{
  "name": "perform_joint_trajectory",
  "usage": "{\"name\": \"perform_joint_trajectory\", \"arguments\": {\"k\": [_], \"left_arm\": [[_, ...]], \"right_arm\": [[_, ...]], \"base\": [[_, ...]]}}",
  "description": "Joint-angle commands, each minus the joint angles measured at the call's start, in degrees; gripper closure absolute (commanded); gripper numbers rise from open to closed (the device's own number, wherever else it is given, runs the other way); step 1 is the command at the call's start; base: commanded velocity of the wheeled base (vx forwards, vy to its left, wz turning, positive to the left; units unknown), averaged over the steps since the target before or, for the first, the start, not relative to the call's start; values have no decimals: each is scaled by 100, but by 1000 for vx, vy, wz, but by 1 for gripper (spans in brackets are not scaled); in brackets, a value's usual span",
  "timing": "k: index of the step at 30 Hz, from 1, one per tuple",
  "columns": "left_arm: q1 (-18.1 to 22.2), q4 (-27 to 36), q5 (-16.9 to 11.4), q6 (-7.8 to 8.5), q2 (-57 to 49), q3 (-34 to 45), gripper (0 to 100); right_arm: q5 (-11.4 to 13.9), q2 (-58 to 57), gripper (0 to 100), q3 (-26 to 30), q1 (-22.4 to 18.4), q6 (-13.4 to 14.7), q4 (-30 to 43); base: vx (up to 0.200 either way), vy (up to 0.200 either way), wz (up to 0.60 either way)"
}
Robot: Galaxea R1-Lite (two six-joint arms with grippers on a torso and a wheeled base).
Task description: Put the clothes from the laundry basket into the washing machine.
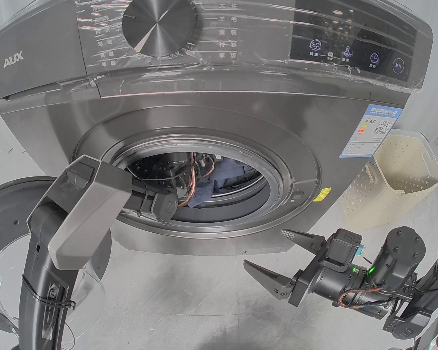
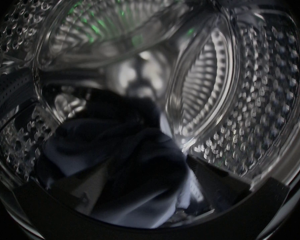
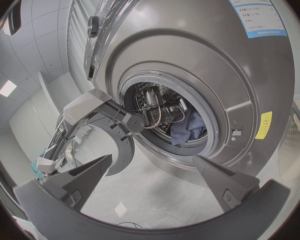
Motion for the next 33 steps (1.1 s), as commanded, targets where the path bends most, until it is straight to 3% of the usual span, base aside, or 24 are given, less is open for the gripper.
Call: {"name": "perform_joint_trajectory", "arguments": {"k": [1,4,9,10,19,26,33], "left_arm": [[-83,463,-106,318,-323,851,0],[-74,525,-159,529,-261,1044,0],[-21,516,-150,564,29,833,0],[-21,516,-150,564,73,780,100],[84,498,-80,520,240,191,100],[198,77,290,414,723,-1320,100],[198,59,316,379,776,-1531,100]], "right_arm": [[1,6,0,-1,26,-3,-3],[-8,6,0,-1,34,-3,-3],[1,6,0,-1,43,-3,-3],[1,6,0,-1,43,-3,-3],[1,6,0,-1,43,6,-3],[1,15,0,-1,26,6,-3],[10,23,0,-1,-18,-3,-3]], "base": [[0,0,0],[0,0,0],[0,0,0],[0,0,0],[0,0,0],[0,0,0],[0,0,0]]}}
